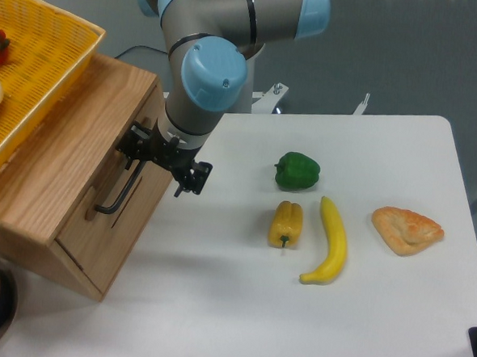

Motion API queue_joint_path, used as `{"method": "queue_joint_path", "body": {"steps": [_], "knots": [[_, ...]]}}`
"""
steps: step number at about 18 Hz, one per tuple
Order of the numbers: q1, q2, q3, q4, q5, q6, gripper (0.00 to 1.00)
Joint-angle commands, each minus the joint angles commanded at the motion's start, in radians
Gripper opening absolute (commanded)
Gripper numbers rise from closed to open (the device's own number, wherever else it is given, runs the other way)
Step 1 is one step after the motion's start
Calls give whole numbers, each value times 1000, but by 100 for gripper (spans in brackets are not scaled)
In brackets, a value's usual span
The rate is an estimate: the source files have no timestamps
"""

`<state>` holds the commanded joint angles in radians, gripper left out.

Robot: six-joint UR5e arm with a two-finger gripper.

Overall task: Slide the top drawer open
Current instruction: 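Lower the gripper onto the black drawer handle and close on it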

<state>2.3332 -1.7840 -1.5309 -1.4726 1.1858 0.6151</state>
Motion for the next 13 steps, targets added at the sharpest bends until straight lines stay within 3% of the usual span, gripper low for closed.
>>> {"method": "queue_joint_path", "body": {"steps": [13], "knots": [[14, 0, 2, 9, 2, 3, 100]]}}
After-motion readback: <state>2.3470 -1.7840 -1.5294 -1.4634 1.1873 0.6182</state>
